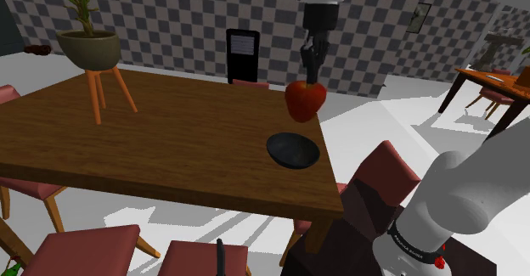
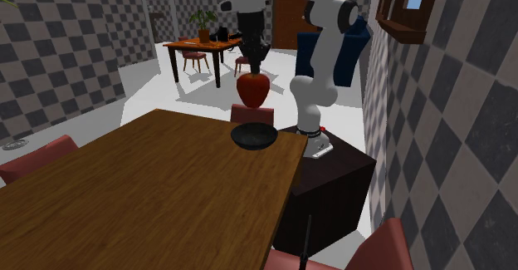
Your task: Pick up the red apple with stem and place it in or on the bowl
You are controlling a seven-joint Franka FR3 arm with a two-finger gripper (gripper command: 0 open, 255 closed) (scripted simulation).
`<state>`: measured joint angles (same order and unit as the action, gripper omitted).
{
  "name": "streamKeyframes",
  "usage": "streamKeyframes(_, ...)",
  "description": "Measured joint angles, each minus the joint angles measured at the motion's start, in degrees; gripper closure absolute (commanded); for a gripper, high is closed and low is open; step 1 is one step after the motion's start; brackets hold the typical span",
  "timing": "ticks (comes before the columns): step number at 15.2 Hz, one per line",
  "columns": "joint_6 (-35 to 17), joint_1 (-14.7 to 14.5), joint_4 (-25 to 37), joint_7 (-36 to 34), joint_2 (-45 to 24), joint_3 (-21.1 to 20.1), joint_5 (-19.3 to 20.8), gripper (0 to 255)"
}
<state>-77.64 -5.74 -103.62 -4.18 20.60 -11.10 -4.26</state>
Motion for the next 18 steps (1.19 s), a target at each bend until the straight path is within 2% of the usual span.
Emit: streamKeyframes(18, -13.73, -0.41, -17.28, 0.63, 3.58, -0.35, -0.73, 255)
